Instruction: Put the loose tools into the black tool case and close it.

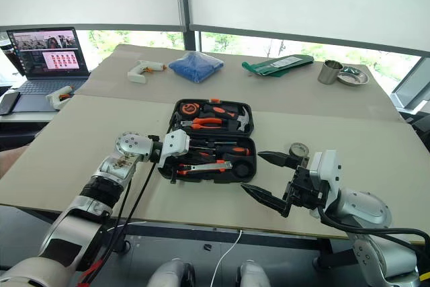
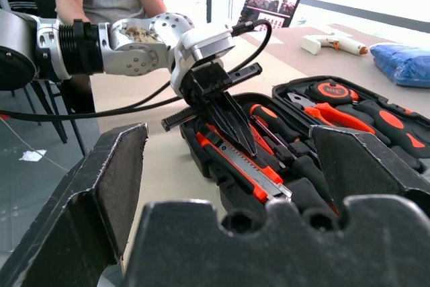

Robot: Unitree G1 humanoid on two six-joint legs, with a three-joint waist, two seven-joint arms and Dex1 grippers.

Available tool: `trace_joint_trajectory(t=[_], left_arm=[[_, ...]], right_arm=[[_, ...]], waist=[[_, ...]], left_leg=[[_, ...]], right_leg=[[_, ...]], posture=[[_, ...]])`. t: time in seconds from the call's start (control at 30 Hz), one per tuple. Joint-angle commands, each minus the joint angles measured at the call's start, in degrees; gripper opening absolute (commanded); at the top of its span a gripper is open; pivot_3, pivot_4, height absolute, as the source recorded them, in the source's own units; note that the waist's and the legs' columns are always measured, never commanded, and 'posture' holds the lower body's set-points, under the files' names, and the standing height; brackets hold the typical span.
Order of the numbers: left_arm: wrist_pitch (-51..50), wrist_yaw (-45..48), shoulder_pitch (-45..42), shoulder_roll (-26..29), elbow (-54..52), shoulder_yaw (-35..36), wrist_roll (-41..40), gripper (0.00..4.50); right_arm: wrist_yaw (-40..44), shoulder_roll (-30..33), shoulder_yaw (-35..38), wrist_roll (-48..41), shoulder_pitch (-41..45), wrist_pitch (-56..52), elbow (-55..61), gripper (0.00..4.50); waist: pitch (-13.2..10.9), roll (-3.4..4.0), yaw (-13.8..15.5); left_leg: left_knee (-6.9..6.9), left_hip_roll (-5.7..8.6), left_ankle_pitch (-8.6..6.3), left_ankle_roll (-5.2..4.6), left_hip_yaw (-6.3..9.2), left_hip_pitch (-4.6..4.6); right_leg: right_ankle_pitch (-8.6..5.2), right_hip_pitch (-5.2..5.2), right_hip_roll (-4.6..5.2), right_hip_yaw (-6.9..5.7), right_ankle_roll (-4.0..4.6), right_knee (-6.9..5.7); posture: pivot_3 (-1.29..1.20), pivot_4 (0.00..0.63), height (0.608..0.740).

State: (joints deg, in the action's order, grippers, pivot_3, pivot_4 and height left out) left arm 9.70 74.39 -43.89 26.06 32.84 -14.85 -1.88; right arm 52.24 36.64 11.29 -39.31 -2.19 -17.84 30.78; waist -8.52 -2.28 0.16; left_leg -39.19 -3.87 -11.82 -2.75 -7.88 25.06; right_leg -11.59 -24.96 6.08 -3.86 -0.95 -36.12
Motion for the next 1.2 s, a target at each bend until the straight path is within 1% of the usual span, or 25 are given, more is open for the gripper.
trace_joint_trajectory(t=[0.03, 0.1, 0.23, 0.37, 0.47, 0.53, 0.63, 0.73, 0.83, 0.87, 0.93, 0.97, 1.0, 1.03, 1.07, 1.1, 1.17, 1.2], left_arm=[[-0.36, 0.66, 3.11, 3.81, 1.33, -2.7, 4.55, 0.02], [1.21, 0.73, 3.98, 5.35, 1.52, -3.31, 5.29, 0.02], [3.83, 0.21, 4.58, 7.4, 3.63, -3.87, 6.2, 0.02], [0.75, 0.64, 4.55, 6.53, 4.35, -2.77, 3.82, 0.02], [0.53, 0.54, 4.82, 5.62, 4.49, -2.95, 3.7, 0.02], [-0.46, 1.3, 5.03, 4.71, 3.58, -1.61, 1.39, 0.02], [-2.48, 2.25, 5.04, 3.95, 1.93, 2.56, -3.94, 0.02], [-7.09, 5.08, 4.76, 4.24, -2.39, 9.09, -13.02, 0.02], [-13.28, 5.36, 5.83, 5.17, -8.99, 15.58, -21.43, 0.76], [-14.8, 5.34, 6.92, 5.97, -11.45, 17.44, -23.52, 1.14], [-17.54, 5.4, 9.32, 7.84, -15.5, 18.75, -25.02, 1.9], [-19.56, 5.68, 11.23, 9.29, -17.97, 19.1, -25.69, 2.12], [-21.66, 5.47, 12.82, 10.39, -19.88, 19.55, -26.46, 2.59], [-22.68, 4.91, 14.44, 11.09, -21.3, 20.56, -27.33, 2.92], [-23.55, 5.0, 15.71, 11.36, -22.15, 21.66, -28.86, 3.38], [-23.05, 5.13, 17.04, 11.43, -22.47, 22.91, -29.77, 3.76], [-23.32, 5.73, 19.21, 12.31, -22.85, 23.77, -30.17, 4.39], [-23.57, 5.81, 19.93, 12.64, -22.97, 23.82, -30.09, 4.48]], right_arm=[[-0.01, -0.04, 0.58, -0.44, 0.26, 0.99, 1.34, 4.5], [-0.04, -0.07, 0.59, -0.45, 0.29, 1.01, 1.35, 4.5], [-0.04, -0.07, 0.62, -0.43, 0.43, 1.04, 1.16, 4.5], [-0.19, -0.33, 0.28, -0.24, 0.48, 1.1, 1.05, 4.5], [-0.32, -0.53, 0.06, -0.14, 0.43, 1.06, 1.12, 4.5], [-0.42, -0.55, 0.08, -0.17, 0.59, 0.94, 1.1, 4.5], [-0.55, -0.14, 1.4, -0.68, 0.1, 0.74, 1.13, 4.5], [-1.54, 0.38, 5.55, -1.47, -2.23, 0.54, 0.75, 4.5], [-2.5, -0.07, 10.11, -0.1, -7.0, 1.7, -0.44, 4.5], [-3.19, -0.83, 11.64, 1.31, -9.07, 2.9, -1.54, 4.5], [-4.07, -2.26, 13.6, 2.8, -11.82, 4.76, -3.65, 4.5], [-4.23, -3.15, 14.53, 4.06, -13.51, 6.3, -5.61, 4.5], [-4.29, -3.93, 15.25, 5.22, -14.8, 7.79, -7.48, 4.5], [-5.06, -4.71, 15.89, 7.13, -16.18, 9.32, -9.61, 4.5], [-6.1, -5.09, 16.22, 9.27, -17.06, 10.55, -11.42, 4.5], [-7.91, -5.09, 16.36, 11.39, -17.69, 10.61, -12.72, 4.5], [-10.41, -4.44, 16.21, 13.71, -17.39, 9.78, -13.22, 4.5], [-11.64, -3.65, 15.81, 14.53, -16.43, 8.47, -12.74, 4.5]], waist=[[0.04, 0.06, -0.18], [0.05, 0.09, -0.37], [0.14, 0.22, -0.65], [0.45, 0.59, -0.75], [0.6, 0.8, -0.78], [0.69, 0.92, -0.75], [0.7, 0.92, -0.72], [0.67, 0.89, -0.68], [0.63, 0.83, -0.39], [0.62, 0.82, -0.19], [0.62, 0.83, 0.08], [0.63, 0.84, 0.22], [0.64, 0.86, 0.21], [0.62, 0.89, 0.27], [0.61, 0.9, 0.29], [0.6, 0.91, 0.32], [0.59, 0.92, 0.33], [0.58, 0.93, 0.32]], left_leg=[[0.0, 0.0, 0.0, 0.0, 0.0, -0.05], [0.03, -0.02, -0.01, 0.01, -0.02, -0.25], [0.26, -0.07, -0.05, 0.08, -0.02, -0.82], [0.25, -0.06, -0.13, 0.22, -0.02, -0.87], [0.25, -0.05, -0.13, 0.22, -0.02, -0.89], [0.25, -0.04, -0.12, 0.21, -0.02, -0.88], [0.25, -0.02, -0.11, 0.19, -0.02, -0.84], [0.26, 0.01, -0.02, 0.03, 0.0, -0.67], [0.26, 0.03, -0.04, -0.02, 0.05, -0.38], [0.26, 0.04, -0.05, -0.03, 0.05, -0.3], [0.27, 0.08, -0.08, -0.07, 0.05, -0.25], [0.27, 0.08, -0.1, -0.08, 0.05, -0.26], [0.27, 0.1, -0.12, -0.1, 0.03, -0.32], [0.3, 0.09, -0.14, -0.08, 0.02, -0.37], [0.31, 0.09, -0.18, -0.07, 0.02, -0.51], [0.3, 0.08, -0.18, -0.07, 0.02, -0.52], [0.28, 0.07, -0.2, 0.02, 0.02, -0.5], [0.28, 0.07, -0.25, 0.13, 0.02, -0.52]], right_leg=[[-0.01, 0.03, 0.0, 0.0, -0.02, 0.0], [-0.15, 0.18, 0.01, 0.03, -0.18, 0.01], [-0.4, 0.66, 0.06, 0.06, 0.18, 0.08], [-0.42, 0.7, 0.11, 0.09, 0.17, 0.08], [-0.42, 0.7, 0.11, 0.11, 0.17, 0.07], [-0.43, 0.7, 0.11, 0.11, 0.16, 0.07], [-0.43, 0.67, 0.13, 0.12, 0.16, 0.08], [-0.45, 0.54, 0.13, 0.12, 0.11, 0.09], [-0.38, 0.34, 0.12, 0.1, -0.06, 0.08], [-0.25, 0.26, 0.12, 0.09, -0.16, 0.09], [-0.2, 0.25, 0.12, 0.09, -0.07, 0.11], [-0.22, 0.27, 0.12, 0.09, -0.09, 0.12], [-0.25, 0.32, 0.13, 0.1, -0.13, 0.13], [-0.33, 0.37, 0.13, 0.11, -0.25, 0.18], [-0.45, 0.5, 0.14, 0.11, -0.39, 0.2], [-0.56, 0.49, 0.15, 0.11, -0.21, 0.21], [-0.62, 0.46, 0.2, 0.11, -0.04, 0.2], [-0.6, 0.44, 0.26, 0.1, -0.02, 0.18]], posture=[[0.0, 0.15, 0.739], [0.0, 0.15, 0.739], [0.0, 0.15, 0.739], [0.0, 0.15, 0.739], [0.0, 0.15, 0.739], [0.0, 0.15, 0.739], [0.0, 0.15, 0.739], [0.0, 0.15, 0.739], [0.0, 0.15, 0.739], [0.0, 0.15, 0.739], [0.0, 0.15, 0.739], [0.0, 0.15, 0.739], [0.0, 0.15, 0.739], [0.0, 0.15, 0.739], [0.0, 0.15, 0.739], [0.0, 0.15, 0.739], [0.0, 0.15, 0.739], [0.0, 0.15, 0.739]])
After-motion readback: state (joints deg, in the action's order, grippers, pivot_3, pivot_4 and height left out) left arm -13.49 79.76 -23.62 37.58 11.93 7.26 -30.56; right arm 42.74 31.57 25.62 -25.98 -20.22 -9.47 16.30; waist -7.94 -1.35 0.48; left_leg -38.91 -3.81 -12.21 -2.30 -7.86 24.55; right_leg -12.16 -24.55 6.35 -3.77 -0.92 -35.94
